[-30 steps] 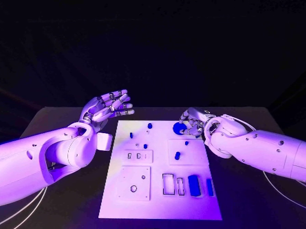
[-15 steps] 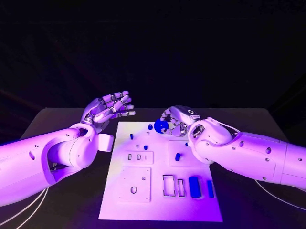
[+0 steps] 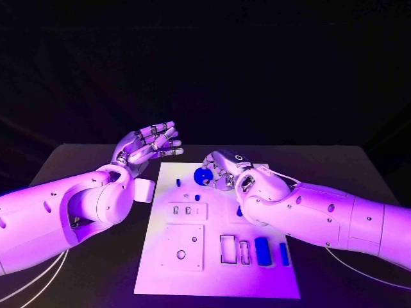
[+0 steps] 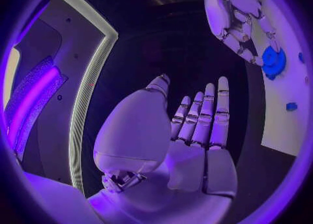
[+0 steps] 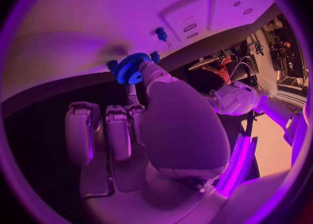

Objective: Assemble the parts on the task board

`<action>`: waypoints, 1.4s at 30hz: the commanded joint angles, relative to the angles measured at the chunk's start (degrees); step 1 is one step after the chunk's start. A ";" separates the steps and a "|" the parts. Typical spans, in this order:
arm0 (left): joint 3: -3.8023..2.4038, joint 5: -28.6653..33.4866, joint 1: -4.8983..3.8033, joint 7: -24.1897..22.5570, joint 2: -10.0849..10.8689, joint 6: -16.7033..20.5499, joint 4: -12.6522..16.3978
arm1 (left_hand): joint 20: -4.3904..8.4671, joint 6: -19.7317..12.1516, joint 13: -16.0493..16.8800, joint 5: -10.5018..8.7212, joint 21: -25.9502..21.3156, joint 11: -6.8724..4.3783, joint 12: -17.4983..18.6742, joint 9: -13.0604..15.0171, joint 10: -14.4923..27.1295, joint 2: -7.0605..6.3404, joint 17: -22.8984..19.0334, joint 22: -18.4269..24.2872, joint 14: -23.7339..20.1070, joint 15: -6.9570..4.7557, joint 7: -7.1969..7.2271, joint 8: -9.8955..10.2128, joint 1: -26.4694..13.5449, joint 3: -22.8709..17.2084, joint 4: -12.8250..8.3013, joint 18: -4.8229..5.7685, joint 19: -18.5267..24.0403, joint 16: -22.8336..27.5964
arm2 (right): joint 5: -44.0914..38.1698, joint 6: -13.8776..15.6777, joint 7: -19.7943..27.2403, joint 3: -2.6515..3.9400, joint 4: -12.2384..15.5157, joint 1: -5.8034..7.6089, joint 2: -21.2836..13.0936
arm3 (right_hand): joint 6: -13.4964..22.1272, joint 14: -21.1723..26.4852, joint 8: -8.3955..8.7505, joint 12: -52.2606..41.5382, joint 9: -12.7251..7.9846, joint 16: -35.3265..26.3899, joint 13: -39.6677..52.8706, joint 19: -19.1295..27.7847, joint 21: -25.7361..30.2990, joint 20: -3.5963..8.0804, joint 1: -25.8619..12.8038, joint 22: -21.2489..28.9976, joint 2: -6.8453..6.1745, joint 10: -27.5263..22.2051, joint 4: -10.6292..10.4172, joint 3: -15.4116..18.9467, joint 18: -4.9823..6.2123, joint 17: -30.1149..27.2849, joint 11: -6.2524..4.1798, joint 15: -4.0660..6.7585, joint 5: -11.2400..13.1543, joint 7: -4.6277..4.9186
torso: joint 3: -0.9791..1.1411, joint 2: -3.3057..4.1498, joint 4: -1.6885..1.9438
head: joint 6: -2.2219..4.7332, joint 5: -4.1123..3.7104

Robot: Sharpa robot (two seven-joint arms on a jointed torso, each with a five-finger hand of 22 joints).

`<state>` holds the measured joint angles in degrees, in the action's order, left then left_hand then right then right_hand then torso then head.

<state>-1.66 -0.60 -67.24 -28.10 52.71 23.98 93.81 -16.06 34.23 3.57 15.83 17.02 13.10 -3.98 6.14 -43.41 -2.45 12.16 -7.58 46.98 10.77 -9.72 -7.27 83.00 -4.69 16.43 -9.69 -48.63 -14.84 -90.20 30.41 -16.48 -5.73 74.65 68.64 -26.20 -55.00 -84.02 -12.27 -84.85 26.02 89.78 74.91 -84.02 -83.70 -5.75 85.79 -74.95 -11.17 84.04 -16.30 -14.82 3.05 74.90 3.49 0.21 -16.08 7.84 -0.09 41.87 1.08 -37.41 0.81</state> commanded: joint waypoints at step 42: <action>-0.05 -0.28 -0.11 -0.47 0.03 -0.83 0.22 | 0.13 -0.25 -0.07 -0.04 0.14 -0.06 0.33 -0.01 0.39 0.09 0.16 0.07 -0.70 -0.13 -5.21 -0.17 0.48 -0.23 0.02 -0.47 0.69 -0.34 | 0.29 -2.19 0.13 -0.19 -6.68 -1.33 5.14 | 0.60 -5.98 0.76 0.37 -0.50 0.22 9.07 -1.13 0.54 0.20 -2.05 -7.96 -1.21 1.12 -0.06 -1.51 -1.01 15.10 0.03 0.25 -0.19 0.43 | 0.08 -0.06 -0.24 | -0.42 0.41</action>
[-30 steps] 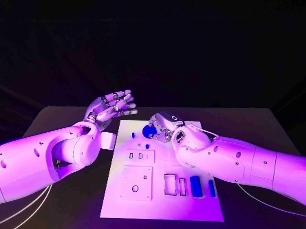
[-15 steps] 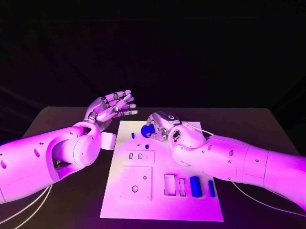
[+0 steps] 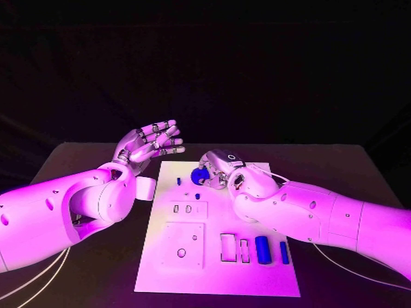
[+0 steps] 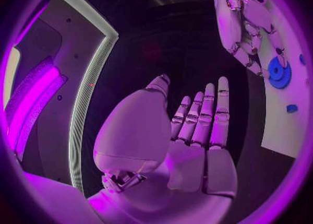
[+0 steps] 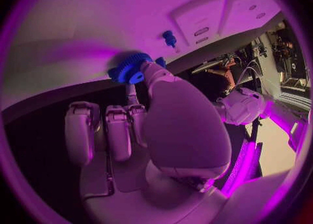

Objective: Assemble the parts on the task board

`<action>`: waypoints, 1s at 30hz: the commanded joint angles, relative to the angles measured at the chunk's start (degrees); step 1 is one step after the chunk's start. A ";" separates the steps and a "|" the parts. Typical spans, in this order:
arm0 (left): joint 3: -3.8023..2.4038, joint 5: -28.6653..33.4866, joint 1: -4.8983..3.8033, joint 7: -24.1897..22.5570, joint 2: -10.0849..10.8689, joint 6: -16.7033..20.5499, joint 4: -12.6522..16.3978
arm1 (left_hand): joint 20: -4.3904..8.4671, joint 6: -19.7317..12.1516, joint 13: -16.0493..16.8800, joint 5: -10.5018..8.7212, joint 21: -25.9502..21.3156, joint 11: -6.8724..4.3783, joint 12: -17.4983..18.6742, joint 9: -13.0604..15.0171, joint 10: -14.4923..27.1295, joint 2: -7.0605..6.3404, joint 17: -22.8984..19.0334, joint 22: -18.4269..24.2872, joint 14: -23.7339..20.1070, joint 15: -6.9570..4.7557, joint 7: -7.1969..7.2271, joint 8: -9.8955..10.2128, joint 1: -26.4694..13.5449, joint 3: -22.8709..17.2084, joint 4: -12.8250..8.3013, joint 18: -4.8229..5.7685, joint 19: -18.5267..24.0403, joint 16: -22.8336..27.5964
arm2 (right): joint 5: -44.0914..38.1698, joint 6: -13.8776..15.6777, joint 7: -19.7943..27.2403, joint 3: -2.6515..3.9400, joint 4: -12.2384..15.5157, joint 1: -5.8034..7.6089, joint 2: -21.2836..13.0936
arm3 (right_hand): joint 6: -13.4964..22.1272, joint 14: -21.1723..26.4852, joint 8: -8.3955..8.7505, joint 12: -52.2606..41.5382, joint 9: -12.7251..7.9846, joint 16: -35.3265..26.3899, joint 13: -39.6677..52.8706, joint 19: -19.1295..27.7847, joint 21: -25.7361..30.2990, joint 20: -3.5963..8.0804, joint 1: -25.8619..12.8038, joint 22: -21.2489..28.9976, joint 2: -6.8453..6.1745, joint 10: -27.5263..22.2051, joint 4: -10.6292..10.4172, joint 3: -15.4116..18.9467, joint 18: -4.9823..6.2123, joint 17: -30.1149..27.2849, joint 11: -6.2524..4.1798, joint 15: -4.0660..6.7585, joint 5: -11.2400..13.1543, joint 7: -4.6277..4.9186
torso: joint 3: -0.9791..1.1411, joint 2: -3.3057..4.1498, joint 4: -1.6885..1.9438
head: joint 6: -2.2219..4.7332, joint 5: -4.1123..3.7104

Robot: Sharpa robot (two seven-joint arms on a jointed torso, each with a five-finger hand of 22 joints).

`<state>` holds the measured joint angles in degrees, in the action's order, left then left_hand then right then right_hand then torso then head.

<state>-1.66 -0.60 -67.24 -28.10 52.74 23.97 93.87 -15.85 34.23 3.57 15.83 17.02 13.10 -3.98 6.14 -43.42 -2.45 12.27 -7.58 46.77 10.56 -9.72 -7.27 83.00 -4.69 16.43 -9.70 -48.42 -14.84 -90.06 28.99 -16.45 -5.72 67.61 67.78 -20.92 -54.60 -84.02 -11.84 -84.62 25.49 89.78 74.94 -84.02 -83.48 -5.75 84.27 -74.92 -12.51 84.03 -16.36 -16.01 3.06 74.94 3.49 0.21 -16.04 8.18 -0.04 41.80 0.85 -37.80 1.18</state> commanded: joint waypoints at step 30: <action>-0.05 -0.28 -0.10 -0.28 -0.02 -0.94 -0.05 | -0.12 -0.47 -0.10 -0.05 0.13 -0.04 0.37 -0.05 0.61 0.08 0.16 0.09 -0.69 0.12 -5.23 -0.12 0.49 -0.24 0.03 -0.45 0.68 -0.38 | 1.63 0.64 1.13 -0.20 1.67 -0.88 -0.88 | 2.48 -5.98 2.49 1.58 -0.80 0.22 7.62 -0.59 1.24 -0.38 -4.89 -7.31 -0.84 -0.14 -0.21 0.23 -0.79 15.06 0.77 -0.39 -0.12 0.87 | -0.01 0.01 0.08 | 0.03 0.21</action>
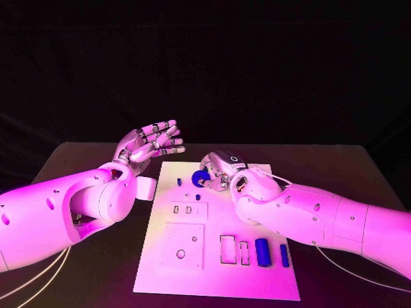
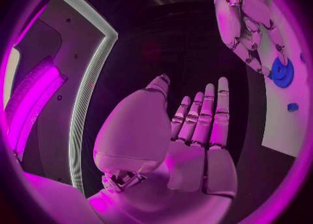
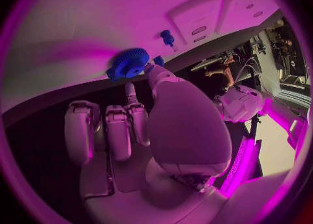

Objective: Assemble the parts on the task board

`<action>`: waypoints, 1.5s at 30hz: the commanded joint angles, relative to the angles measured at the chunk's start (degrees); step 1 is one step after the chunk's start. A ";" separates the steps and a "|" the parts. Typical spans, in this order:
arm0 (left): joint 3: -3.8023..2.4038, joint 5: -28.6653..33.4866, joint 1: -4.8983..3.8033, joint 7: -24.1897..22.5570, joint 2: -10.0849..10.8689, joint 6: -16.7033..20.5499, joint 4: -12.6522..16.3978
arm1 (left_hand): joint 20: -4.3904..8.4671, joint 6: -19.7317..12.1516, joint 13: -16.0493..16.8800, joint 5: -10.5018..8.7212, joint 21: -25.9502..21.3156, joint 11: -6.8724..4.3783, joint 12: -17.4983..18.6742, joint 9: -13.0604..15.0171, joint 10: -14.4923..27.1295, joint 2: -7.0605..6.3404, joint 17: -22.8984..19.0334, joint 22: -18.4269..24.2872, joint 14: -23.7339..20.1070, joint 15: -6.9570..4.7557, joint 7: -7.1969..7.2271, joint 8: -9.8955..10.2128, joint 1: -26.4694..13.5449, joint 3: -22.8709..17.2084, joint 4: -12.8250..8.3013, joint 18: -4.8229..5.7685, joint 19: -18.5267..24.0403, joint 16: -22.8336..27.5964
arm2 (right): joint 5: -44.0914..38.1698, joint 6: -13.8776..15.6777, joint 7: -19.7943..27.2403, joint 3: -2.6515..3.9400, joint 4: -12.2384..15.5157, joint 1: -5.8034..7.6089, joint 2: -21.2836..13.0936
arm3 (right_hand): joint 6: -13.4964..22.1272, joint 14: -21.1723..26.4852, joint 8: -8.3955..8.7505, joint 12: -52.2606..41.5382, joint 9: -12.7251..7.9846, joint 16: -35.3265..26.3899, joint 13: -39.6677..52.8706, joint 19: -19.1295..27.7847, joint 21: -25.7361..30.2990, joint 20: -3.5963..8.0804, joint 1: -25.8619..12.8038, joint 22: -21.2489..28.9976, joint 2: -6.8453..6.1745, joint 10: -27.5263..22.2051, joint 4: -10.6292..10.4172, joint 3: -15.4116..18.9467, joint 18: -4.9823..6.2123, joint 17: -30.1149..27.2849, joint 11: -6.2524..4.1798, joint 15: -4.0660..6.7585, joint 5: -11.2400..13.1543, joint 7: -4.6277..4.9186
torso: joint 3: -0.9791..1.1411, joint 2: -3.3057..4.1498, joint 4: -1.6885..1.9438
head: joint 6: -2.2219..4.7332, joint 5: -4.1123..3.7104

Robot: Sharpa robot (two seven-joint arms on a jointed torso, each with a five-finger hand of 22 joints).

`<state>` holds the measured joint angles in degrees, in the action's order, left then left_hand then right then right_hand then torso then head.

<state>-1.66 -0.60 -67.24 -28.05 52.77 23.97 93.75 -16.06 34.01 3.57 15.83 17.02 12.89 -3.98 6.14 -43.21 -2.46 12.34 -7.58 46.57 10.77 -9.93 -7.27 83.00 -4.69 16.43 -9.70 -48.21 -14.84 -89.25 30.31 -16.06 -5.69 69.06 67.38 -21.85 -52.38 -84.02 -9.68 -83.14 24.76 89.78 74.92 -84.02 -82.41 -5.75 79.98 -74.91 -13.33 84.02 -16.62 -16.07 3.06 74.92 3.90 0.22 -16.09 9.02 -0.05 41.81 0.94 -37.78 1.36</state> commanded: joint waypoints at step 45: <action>-0.04 -0.28 -0.10 -0.21 0.16 -0.96 -0.10 | 0.06 -0.41 -0.12 -0.04 0.13 0.19 0.40 -0.09 0.66 0.11 0.21 0.10 -0.68 -0.05 -5.04 -0.07 0.47 -0.26 0.05 -0.45 0.67 -0.43 | 3.95 -5.67 0.85 -0.40 0.13 -0.64 -1.67 | 0.57 -5.98 1.81 -0.01 -0.62 0.22 7.84 -0.62 0.49 -0.69 -10.86 -7.44 3.32 -0.06 0.02 2.76 -0.75 15.08 0.61 -0.67 -0.26 0.21 | 0.08 0.01 -0.05 | 0.04 0.07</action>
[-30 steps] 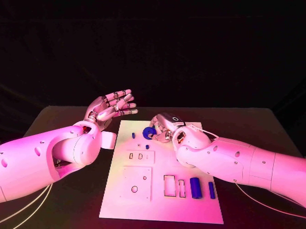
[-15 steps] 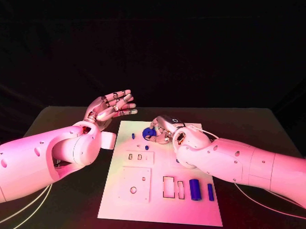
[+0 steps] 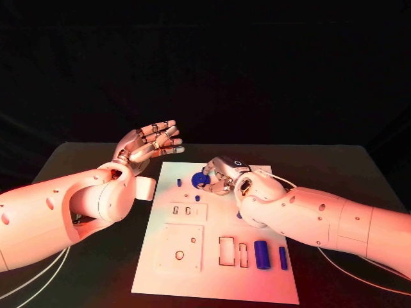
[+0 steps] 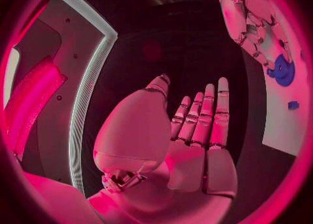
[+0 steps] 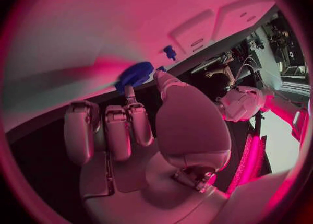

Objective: Assemble the parts on the task board

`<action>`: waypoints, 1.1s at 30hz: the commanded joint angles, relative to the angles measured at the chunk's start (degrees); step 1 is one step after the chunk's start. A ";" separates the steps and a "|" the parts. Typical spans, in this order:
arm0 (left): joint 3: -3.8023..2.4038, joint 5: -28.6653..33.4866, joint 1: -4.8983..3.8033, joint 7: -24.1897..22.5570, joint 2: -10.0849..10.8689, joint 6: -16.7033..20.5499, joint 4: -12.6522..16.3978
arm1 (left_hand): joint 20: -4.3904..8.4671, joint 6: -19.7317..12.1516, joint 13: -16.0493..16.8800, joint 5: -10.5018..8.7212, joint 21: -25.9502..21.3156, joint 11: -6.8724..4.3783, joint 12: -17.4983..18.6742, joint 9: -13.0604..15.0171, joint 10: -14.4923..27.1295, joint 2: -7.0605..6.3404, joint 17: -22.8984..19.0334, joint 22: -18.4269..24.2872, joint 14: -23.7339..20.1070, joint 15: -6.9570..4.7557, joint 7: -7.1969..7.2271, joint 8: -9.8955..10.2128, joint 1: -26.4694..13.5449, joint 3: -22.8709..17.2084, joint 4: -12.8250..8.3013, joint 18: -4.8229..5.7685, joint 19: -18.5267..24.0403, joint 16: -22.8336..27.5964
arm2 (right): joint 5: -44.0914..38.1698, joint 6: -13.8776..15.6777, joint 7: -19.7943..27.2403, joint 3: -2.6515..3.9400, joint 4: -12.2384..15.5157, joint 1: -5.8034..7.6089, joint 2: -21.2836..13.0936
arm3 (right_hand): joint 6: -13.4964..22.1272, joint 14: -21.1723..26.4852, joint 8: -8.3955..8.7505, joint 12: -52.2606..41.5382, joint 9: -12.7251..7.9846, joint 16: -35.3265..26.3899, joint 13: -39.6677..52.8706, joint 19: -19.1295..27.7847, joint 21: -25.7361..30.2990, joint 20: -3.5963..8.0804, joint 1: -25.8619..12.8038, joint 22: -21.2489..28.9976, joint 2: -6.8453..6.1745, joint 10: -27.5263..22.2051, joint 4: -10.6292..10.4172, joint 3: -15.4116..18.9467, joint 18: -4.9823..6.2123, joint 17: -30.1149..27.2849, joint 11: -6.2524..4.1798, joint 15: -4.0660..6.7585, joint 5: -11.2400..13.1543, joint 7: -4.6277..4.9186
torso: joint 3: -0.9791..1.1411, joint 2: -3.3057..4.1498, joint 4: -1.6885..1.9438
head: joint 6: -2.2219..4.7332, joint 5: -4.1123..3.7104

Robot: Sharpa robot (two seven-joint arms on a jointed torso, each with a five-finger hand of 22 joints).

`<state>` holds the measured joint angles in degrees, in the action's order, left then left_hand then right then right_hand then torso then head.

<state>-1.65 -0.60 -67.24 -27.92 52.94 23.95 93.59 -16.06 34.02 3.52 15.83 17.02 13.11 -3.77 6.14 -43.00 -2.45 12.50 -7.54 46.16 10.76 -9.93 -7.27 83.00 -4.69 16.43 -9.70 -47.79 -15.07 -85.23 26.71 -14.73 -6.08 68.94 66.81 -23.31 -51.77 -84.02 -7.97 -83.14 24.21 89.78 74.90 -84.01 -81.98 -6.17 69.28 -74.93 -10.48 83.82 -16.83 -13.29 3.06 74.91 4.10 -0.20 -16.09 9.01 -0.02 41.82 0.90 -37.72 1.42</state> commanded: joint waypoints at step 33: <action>-0.03 -0.05 -0.07 -0.32 1.09 -0.86 -0.34 | 0.03 -0.50 -0.08 -0.05 0.14 -0.03 0.21 -0.10 0.60 0.11 0.15 0.06 -0.42 -0.02 -5.03 -0.05 0.48 -0.27 0.05 -0.45 0.39 -0.25 | 22.21 0.42 15.06 1.13 17.45 3.93 -22.21 | -0.04 -5.98 1.25 0.96 -0.62 0.22 6.99 0.57 2.31 -0.40 8.55 -5.86 -1.71 -0.81 3.50 -4.46 -0.24 15.09 0.64 -0.40 -0.07 0.59 | 0.35 -1.08 -1.71 | 0.37 0.37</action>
<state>-1.64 -0.57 -67.24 -27.87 54.04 23.94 93.23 -16.06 34.02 3.52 15.83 17.02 12.90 -3.77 6.09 -42.80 -2.45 12.56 -7.54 46.16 10.75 -9.93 -7.27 83.00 -4.69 16.43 -9.70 -47.79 -15.07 -70.66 31.58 -5.48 -4.94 85.58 70.64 -44.46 -51.92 -84.02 -6.97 -82.40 23.63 89.78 74.94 -83.79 -79.95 -6.38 77.27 -74.91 -12.11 83.30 -13.72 -17.70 3.06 74.95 4.62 -0.20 -16.09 9.16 0.20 41.06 -0.33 -37.32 1.90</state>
